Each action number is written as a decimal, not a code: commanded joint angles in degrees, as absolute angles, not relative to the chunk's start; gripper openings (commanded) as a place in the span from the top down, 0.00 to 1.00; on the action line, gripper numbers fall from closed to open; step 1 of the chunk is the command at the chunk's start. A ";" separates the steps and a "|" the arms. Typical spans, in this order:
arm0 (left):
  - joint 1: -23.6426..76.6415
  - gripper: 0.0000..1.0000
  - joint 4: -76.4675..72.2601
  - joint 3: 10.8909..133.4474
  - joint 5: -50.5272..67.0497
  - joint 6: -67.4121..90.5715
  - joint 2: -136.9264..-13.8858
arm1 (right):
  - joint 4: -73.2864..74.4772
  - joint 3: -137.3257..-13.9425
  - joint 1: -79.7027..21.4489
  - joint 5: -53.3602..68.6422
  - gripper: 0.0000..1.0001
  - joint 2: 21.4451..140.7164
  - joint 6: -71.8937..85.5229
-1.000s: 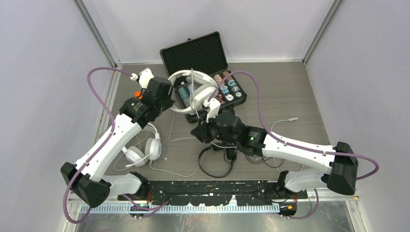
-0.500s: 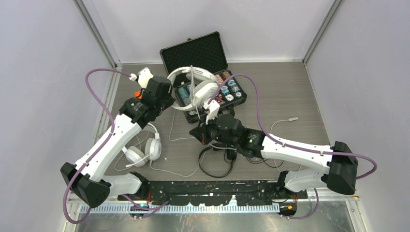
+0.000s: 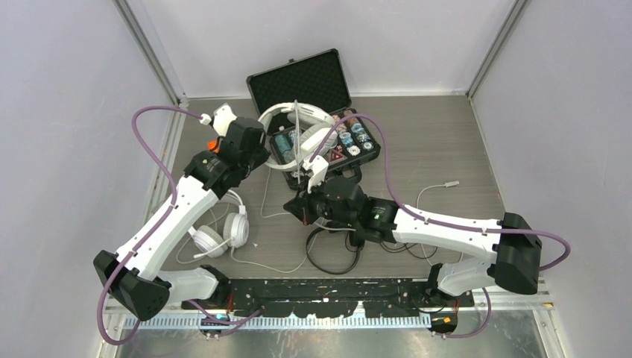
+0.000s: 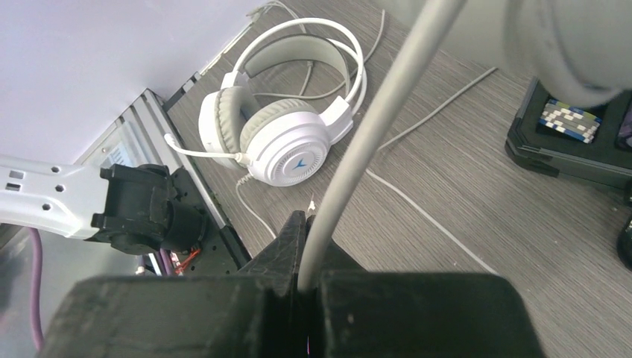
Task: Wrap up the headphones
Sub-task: Wrap the headphones cable around the headphones.
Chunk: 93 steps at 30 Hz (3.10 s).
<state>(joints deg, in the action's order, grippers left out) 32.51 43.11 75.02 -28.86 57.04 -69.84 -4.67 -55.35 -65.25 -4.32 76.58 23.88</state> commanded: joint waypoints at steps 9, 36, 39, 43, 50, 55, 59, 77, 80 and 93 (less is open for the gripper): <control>32.30 1.00 34.96 75.93 -31.13 61.54 -70.11 | -5.73 -59.13 -68.04 -5.27 1.00 77.08 21.35; 32.26 1.00 42.63 82.42 -27.07 59.52 -67.34 | -8.22 -42.39 -67.43 -12.06 0.81 70.34 12.78; 32.26 1.00 43.23 83.43 -26.67 58.83 -67.43 | -8.48 -40.33 -67.14 -12.57 0.81 69.80 12.74; 32.26 1.00 44.75 84.92 -26.64 57.09 -67.91 | -9.66 -37.09 -66.23 -12.86 0.83 67.56 14.02; 32.10 1.00 44.86 86.10 -23.23 51.92 -67.24 | -10.90 -31.91 -60.89 -10.80 0.89 62.05 16.38; 30.84 1.00 43.31 85.65 -15.04 50.11 -65.36 | -11.34 -29.63 -52.47 -6.29 0.91 59.01 18.66; 30.67 1.00 37.84 82.37 -3.41 50.36 -62.79 | -11.39 -30.20 -49.73 -2.81 0.91 58.45 18.57; 30.38 1.00 32.93 75.97 17.55 47.07 -57.19 | -15.21 -33.52 -47.67 -1.08 0.86 60.25 16.98; 29.98 1.00 36.02 77.33 21.70 43.44 -58.33 | -16.18 -32.46 -46.48 1.67 0.83 59.98 16.88; 27.77 1.00 48.81 84.68 32.37 23.77 -66.60 | -15.25 -29.38 -43.36 1.13 0.87 57.73 16.69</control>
<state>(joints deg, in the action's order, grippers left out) 28.36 45.30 79.37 24.27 32.45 -65.80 -15.66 -29.34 -45.06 2.92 60.23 17.43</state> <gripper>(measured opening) 0.119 0.155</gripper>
